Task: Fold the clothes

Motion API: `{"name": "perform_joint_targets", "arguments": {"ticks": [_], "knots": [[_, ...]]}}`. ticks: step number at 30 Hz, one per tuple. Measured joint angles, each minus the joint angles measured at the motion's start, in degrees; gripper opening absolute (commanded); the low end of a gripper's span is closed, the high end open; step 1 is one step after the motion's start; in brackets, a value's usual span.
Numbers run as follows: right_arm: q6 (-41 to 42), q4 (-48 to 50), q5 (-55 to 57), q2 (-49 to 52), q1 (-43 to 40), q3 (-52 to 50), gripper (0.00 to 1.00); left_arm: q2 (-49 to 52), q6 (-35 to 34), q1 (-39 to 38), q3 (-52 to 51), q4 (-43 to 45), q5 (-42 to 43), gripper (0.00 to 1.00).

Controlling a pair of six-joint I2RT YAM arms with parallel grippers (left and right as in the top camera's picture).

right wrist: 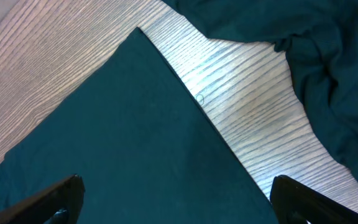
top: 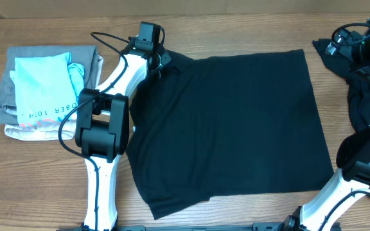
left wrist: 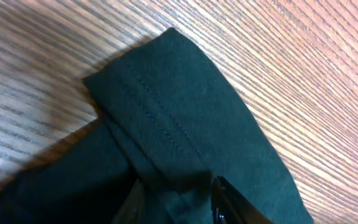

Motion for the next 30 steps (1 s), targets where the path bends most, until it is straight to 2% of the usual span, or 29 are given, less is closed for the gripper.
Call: {"name": "perform_joint_targets", "arguments": {"ticks": [6, 11, 18, 30], "knots": [[0.0, 0.0, 0.0, 0.0, 0.0, 0.0, 1.0, 0.8, -0.5, 0.0, 0.0, 2.8, 2.0, 0.24], [0.0, 0.0, 0.0, 0.0, 0.0, 0.0, 1.0, 1.0, -1.0, 0.0, 0.6, 3.5, 5.0, 0.21], [0.0, 0.0, 0.0, 0.0, 0.0, 0.0, 1.0, 1.0, -1.0, 0.1, 4.7, 2.4, 7.0, 0.2], [0.0, 0.0, 0.0, 0.0, 0.0, 0.0, 1.0, 1.0, -0.8, 0.1, 5.2, -0.1, 6.6, 0.24]]}}
